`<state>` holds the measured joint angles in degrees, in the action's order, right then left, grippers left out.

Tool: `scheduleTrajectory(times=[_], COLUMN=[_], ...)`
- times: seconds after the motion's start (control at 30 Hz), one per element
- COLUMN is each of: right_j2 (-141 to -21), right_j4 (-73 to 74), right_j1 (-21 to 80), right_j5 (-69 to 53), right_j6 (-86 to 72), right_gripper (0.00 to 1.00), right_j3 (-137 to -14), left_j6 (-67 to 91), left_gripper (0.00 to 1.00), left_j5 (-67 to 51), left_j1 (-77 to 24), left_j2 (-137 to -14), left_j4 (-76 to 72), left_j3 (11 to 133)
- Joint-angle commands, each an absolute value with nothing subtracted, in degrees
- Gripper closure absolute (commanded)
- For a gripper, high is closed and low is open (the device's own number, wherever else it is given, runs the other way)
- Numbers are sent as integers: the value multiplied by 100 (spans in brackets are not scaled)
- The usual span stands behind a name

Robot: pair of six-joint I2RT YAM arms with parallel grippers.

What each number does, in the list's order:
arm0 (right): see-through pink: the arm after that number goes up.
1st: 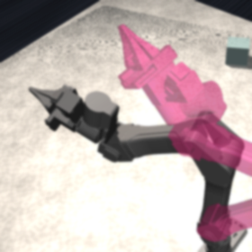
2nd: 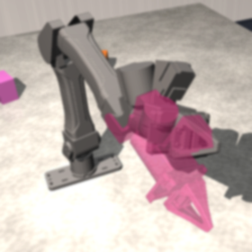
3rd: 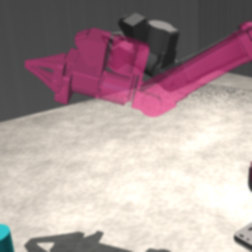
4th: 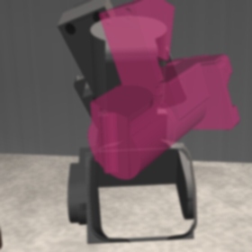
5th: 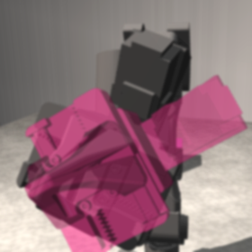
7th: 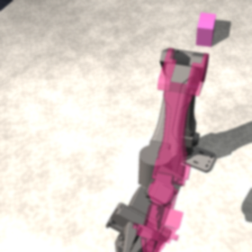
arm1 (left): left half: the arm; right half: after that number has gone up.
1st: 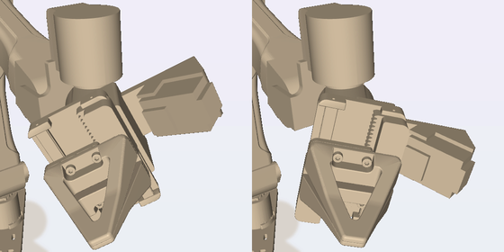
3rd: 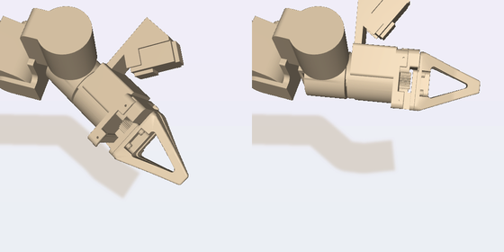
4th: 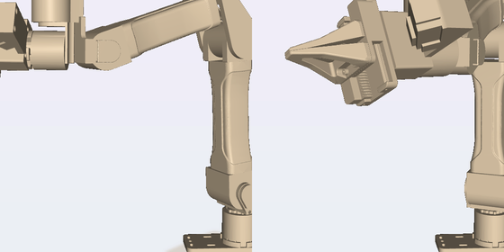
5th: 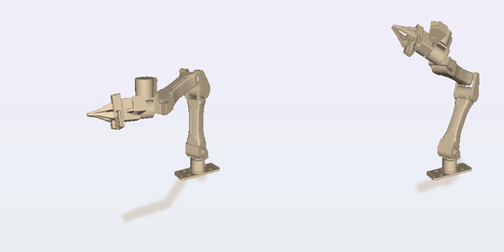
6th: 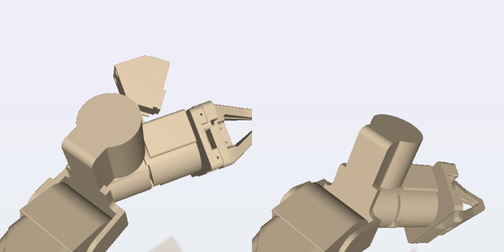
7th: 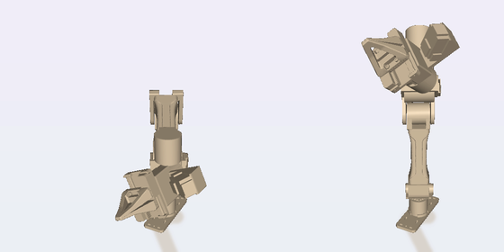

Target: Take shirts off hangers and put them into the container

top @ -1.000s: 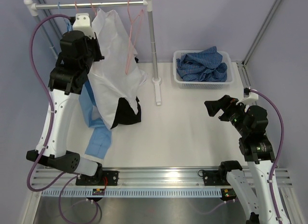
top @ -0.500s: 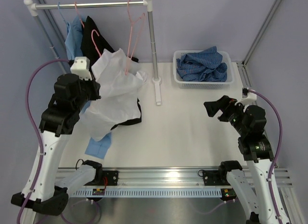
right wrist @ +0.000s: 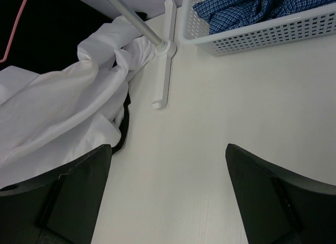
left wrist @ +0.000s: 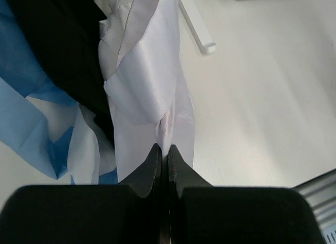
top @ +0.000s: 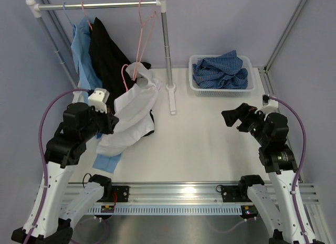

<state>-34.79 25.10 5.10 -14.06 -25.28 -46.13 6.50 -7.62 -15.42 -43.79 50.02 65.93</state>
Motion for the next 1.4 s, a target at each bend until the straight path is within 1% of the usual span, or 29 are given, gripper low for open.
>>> scheduleTrajectory(times=[0.0,0.27,0.37,0.43,0.53,0.57,0.67,0.73,0.83,0.87,0.93,0.97,1.0,1.07,1.13,1.2,1.27,1.37], right_j2=[-3551,-3674,-3682,-3683,-3718,-3726,-3744,-3735,-3709,-3692,-3683,-3683,-3665,-3621,-3595,-3542,-3490,-3472], right_j4=[2320,2197,2162,2136,2145,2145,2153,2153,2171,2188,2276,2337,2390,2548,2671,2707,2681,2611], right_j1=[554,554,571,589,589,598,589,598,589,598,598,589,598,589,598,633,677,712], right_j5=[-1424,-1722,-1801,-1802,-1749,-1740,-1705,-1679,-1600,-1547,-1503,-1477,-1459,-1380,-1362,-1380,-1415,-1528], right_j6=[-2461,-2426,-2391,-2382,-2364,-2356,-2364,-2373,-2364,-2356,-2364,-2373,-2373,-2321,-2277,-2233,-2154,-2022], right_gripper=[1,0,0,0,0,0,1,1,0,1,1,1,1,0,1,0,1,1], right_j3=[-4605,-4693,-4781,-4825,-4895,-4913,-4922,-4939,-4992,-5036,-5106,-5246,-5317,-5545,-5677,-5800,-5862,-5897], left_j6=[484,255,194,228,272,272,316,412,466,422,220,159,132,149,271,395,553,615], left_gripper=[100,100,100,100,100,100,100,100,100,100,100,100,100,100,100,100,100,100], left_j5=[-1563,-2434,-2986,-3189,-3603,-3769,-3928,-4016,-3824,-3362,-2806,-2578,-2253,-1962,-1802,-1601,-1477,-1292], left_j1=[-1529,-1529,-1538,-1538,-1564,-1599,-1661,-1740,-2160,-2641,-3223,-3669,-3822,-4094,-4183,-4245,-4289,-4377], left_j2=[-4079,-3586,-3647,-3910,-4253,-4498,-5042,-5360,-5966,-6116,-6511,-6634,-6749,-6978,-6987,-6944,-6917,-6908], left_j4=[4860,4922,4913,4913,4896,4887,4790,4755,4755,4764,4764,4755,4729,4606,4124,3520,3192,2691], left_j3=[6513,6477,6749,6968,7601,8011,8716,9507,10439,10615,10949,10995,11013,10820,10470,9855,9285,8773])
